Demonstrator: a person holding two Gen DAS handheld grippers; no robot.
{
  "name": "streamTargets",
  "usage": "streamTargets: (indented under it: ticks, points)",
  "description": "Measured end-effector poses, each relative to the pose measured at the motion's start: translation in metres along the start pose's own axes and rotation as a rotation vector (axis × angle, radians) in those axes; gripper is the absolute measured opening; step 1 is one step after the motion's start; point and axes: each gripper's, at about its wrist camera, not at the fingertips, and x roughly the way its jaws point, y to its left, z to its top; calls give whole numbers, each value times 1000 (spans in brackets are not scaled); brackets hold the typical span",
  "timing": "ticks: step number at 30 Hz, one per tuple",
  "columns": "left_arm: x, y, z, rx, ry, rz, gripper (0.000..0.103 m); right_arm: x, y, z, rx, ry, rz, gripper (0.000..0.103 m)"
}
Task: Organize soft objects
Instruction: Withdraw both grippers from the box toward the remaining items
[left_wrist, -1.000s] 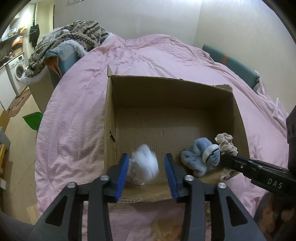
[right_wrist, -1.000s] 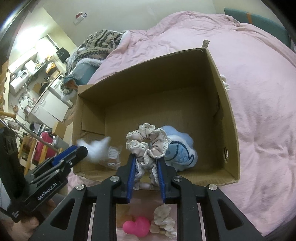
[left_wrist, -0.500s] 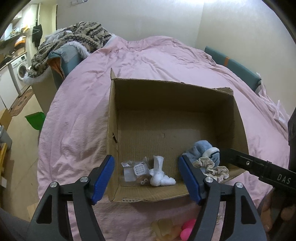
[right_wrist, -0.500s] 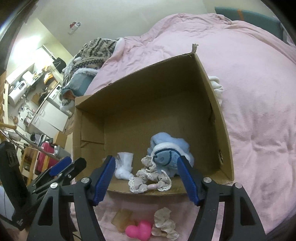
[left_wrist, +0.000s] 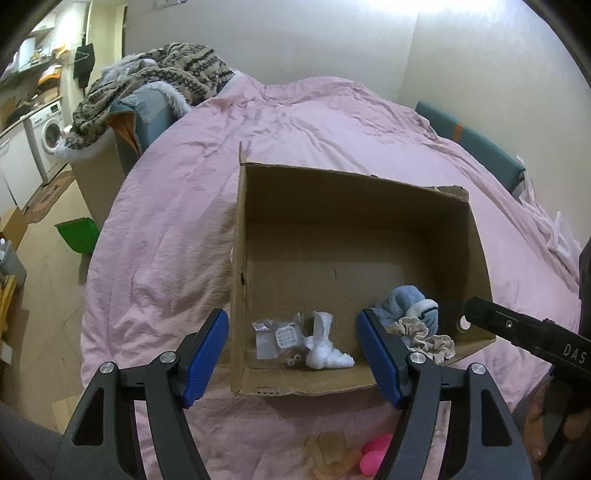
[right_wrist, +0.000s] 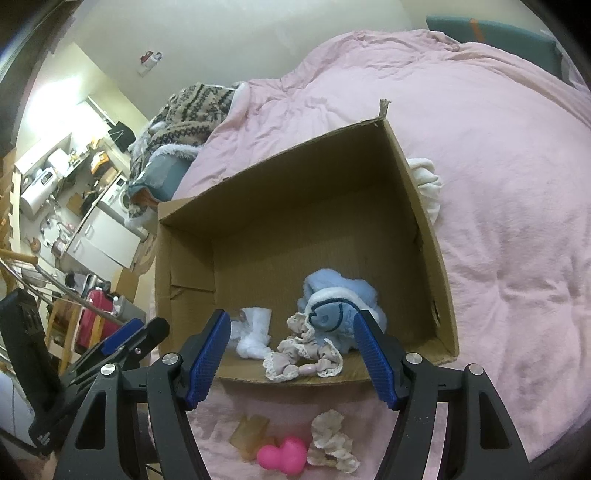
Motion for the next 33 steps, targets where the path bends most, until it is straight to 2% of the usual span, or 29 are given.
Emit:
streamTargets:
  ticks: [15, 22, 28, 33]
  points:
    - [-25, 5, -18, -4, 36, 16, 69, -24, 3, -22, -7, 42, -5, 73]
    - [-27, 11, -32, -23, 83, 56, 69, -16, -10, -39, 31, 139, -101, 73]
    - [-21, 17, -44, -62, 156, 45, 69, -16, -23, -51, 116, 187, -94, 73]
    - [4, 10, -63, -59, 299, -1, 69, -9, -30, -58, 174, 229, -81, 73]
